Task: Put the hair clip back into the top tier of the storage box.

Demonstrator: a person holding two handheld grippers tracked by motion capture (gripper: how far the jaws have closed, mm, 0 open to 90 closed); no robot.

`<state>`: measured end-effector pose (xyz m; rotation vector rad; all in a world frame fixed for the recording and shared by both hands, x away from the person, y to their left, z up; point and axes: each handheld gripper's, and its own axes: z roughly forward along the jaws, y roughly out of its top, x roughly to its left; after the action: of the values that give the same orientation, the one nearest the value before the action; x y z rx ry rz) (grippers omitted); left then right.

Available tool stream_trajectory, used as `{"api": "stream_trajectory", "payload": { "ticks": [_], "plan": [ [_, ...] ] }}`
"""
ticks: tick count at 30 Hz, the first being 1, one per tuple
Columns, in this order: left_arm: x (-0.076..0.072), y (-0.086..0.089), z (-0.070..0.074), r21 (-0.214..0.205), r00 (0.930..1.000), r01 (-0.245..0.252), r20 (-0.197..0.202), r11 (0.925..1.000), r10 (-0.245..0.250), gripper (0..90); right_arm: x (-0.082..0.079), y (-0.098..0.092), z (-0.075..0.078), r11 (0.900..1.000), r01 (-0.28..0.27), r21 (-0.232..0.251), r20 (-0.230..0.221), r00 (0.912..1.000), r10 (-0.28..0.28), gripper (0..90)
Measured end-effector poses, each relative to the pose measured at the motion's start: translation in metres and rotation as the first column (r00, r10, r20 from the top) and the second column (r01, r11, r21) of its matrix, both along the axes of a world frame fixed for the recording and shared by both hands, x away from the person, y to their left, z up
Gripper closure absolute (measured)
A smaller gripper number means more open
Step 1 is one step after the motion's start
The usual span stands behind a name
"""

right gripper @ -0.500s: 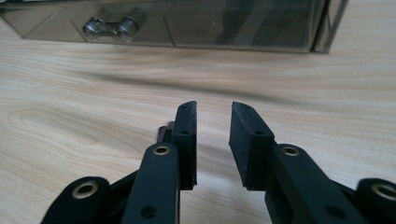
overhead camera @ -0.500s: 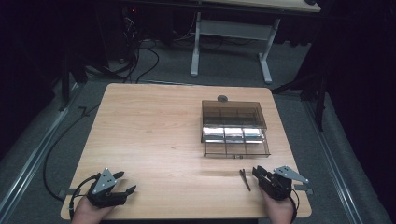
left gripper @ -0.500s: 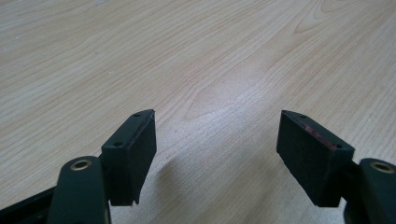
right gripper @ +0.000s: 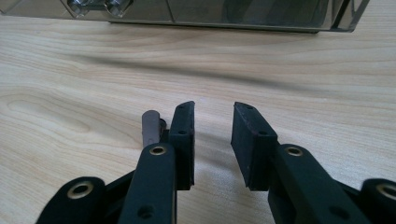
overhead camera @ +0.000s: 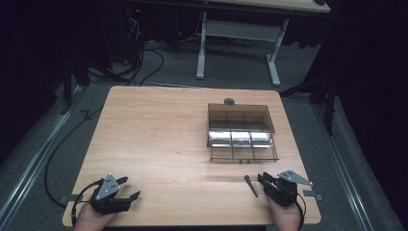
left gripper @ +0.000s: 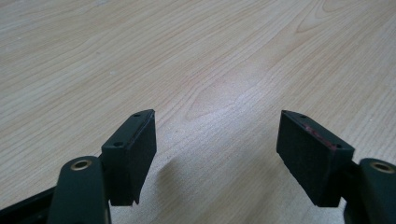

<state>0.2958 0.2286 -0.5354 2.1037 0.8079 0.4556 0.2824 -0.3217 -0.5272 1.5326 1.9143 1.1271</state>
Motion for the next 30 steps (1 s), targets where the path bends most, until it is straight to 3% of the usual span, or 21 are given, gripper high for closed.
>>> {"api": "stream_trajectory", "payload": {
  "ticks": [14, 21, 30],
  "plan": [
    [0.001, 0.000, 0.000, 0.000, 1.0000, -0.001, -0.005, 1.0000, 0.001, 28.9, -0.001, 0.000, 0.001, 0.9995, -0.026, 0.017, -0.004, 0.9997, 0.026, 70.1],
    [0.001, 0.000, 0.000, 0.004, 0.9999, -0.008, -0.008, 1.0000, 0.008, 29.0, -0.002, 0.004, 0.003, 0.9988, -0.048, -0.011, 0.002, 0.9989, 0.048, 71.0],
    [0.001, -0.001, 0.000, 0.004, 0.9999, -0.010, -0.008, 0.9999, 0.010, 28.9, -0.001, 0.019, 0.003, 0.9923, -0.121, -0.026, -0.037, 0.9920, 0.120, 71.4]
  ]
}}
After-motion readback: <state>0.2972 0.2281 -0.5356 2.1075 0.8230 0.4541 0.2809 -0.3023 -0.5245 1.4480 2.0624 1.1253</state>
